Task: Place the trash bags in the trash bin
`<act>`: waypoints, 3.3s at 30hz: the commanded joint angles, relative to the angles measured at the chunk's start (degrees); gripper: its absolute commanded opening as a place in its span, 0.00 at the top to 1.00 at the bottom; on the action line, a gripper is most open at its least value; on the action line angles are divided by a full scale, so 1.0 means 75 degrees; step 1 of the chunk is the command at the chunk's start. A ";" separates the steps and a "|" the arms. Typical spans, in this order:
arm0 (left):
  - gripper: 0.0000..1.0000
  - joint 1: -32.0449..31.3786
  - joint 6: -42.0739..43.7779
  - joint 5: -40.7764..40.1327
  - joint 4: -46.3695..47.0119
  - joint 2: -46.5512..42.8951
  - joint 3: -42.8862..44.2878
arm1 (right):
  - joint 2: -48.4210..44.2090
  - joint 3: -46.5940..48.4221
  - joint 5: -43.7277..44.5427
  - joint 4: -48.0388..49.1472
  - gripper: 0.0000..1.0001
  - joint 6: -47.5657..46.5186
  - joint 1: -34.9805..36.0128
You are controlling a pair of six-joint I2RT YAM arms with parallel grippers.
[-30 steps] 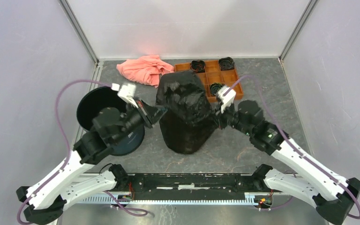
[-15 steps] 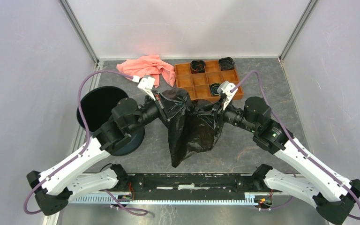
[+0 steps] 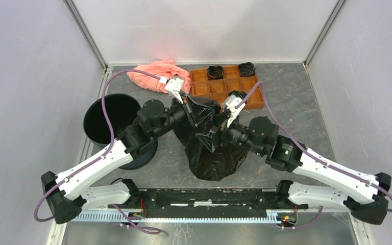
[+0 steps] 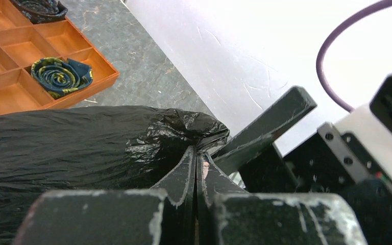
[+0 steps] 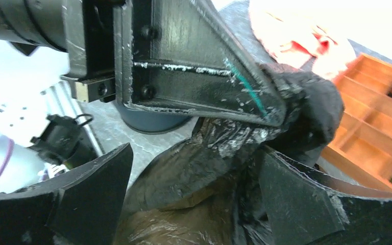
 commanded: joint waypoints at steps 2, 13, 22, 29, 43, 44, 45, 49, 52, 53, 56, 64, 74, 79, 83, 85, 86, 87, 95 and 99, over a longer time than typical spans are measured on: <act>0.98 -0.0063 -0.0166 0.0015 0.0531 0.0134 0.0433 | 0.0557 0.0547 0.4728 -0.0506 0.02 -0.0281 0.1665; 0.98 -0.0058 0.0135 -0.0500 0.0127 -0.0196 0.0485 | 0.0223 -0.0691 0.6522 -0.0567 0.02 -0.1591 0.2260; 0.98 -0.0063 0.0225 -0.0661 0.0032 -0.0181 0.0551 | -0.1071 -0.1619 0.4419 -0.0066 0.02 -0.1499 0.2261; 0.98 -0.0063 0.0363 -0.0509 -0.0224 -0.0135 0.0733 | -0.2135 -0.1075 0.5110 0.0053 0.02 -0.1438 0.2156; 0.98 -0.0063 0.0323 -0.0166 -0.0620 0.0051 0.1099 | -0.0094 0.0102 -0.4402 0.1476 0.02 0.0430 -0.2551; 0.98 -0.0063 0.0335 -0.0165 -0.0629 0.0096 0.1132 | -0.0099 -0.0011 -0.4628 0.1768 0.02 0.0634 -0.2542; 0.98 -0.0063 0.0357 -0.0177 -0.0641 0.0132 0.1168 | -0.0150 -0.0163 -0.4875 0.2060 0.02 0.0789 -0.2549; 0.98 -0.0063 0.0388 -0.0256 -0.0648 0.0292 0.1286 | -0.0170 -0.0568 -0.4946 0.2428 0.02 0.1200 -0.2425; 0.98 -0.0063 0.0377 -0.0188 -0.0526 0.0440 0.1364 | -0.0077 -0.0469 -0.3681 0.1579 0.02 0.0715 -0.1912; 0.98 -0.0063 0.0377 -0.0159 -0.0509 0.0491 0.1402 | -0.0040 -0.0413 -0.2945 0.1369 0.02 0.0680 -0.1533; 0.98 -0.0063 0.0371 -0.0139 -0.0516 0.0665 0.1513 | 0.0183 -0.0086 0.0112 0.0418 0.02 0.0470 -0.0157; 0.98 -0.0063 0.0441 -0.0240 -0.0836 0.0537 0.1560 | 0.0392 -0.0223 0.4792 -0.0021 0.49 -0.0464 0.1062; 0.17 -0.0055 0.1287 -0.4705 -0.5598 -0.0704 0.2003 | -0.1139 -0.1550 0.8202 -0.0029 0.99 -0.1979 0.1067; 0.13 0.0006 0.0517 -0.7419 -0.8173 -0.0921 0.2211 | -0.2192 -0.1858 0.7928 0.0012 0.99 -0.2290 0.1070; 0.08 0.0499 0.0205 -0.7723 -0.8826 -0.0370 0.1833 | -0.2450 -0.1767 0.7762 -0.0223 0.99 -0.1996 0.1067; 0.08 0.0879 0.0260 -0.7453 -0.8692 -0.0219 0.1617 | -0.2405 -0.1632 0.7589 -0.0391 0.99 -0.1953 0.1062; 0.09 0.1015 0.0343 -0.7206 -0.8507 -0.0227 0.1506 | -0.2373 -0.1541 0.7517 -0.0477 0.99 -0.1932 0.1064; 0.12 0.1070 0.0468 -0.6926 -0.8253 -0.0278 0.1381 | -0.2347 -0.1474 0.7494 -0.0542 0.99 -0.1914 0.1068; 0.62 0.1097 0.1488 -0.4748 -0.6763 -0.0612 0.0904 | -0.2333 -0.0818 0.6938 -0.0299 0.99 -0.2087 0.1068; 0.90 0.1097 0.1917 -0.3535 -0.6768 -0.0093 0.1130 | -0.2283 -0.0710 0.6746 0.0201 0.99 -0.2688 0.1065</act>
